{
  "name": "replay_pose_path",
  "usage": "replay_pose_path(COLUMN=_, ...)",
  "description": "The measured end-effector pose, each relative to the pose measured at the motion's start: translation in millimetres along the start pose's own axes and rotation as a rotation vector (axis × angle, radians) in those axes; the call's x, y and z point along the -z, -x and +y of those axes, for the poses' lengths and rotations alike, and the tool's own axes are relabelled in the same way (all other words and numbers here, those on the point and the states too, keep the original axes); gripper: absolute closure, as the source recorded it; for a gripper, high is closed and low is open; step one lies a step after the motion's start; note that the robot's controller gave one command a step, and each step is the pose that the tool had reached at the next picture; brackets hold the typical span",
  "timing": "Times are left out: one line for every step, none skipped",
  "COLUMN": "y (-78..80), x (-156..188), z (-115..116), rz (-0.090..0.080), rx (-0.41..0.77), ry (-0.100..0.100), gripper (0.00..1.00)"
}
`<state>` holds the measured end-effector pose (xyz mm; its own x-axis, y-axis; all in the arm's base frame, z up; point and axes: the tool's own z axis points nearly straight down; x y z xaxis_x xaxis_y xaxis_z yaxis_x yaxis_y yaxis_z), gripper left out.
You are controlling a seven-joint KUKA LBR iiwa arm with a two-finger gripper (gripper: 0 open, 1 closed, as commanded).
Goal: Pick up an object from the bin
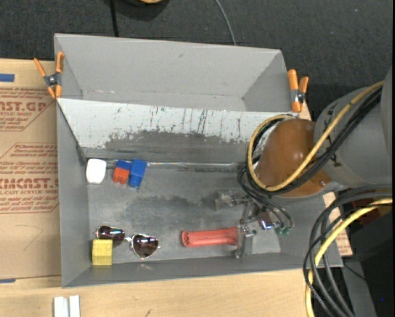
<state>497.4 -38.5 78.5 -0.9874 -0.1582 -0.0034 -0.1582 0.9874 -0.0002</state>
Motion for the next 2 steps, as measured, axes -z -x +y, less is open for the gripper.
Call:
replay_pose_path(y=-7.9, x=-9.2, z=41.8, rz=0.004, rx=0.341, ry=0.002, gripper=1.0)
replay_pose_path(y=-8.0, x=-9.2, z=41.6, rz=0.004, rx=0.341, ry=0.001, gripper=1.0)
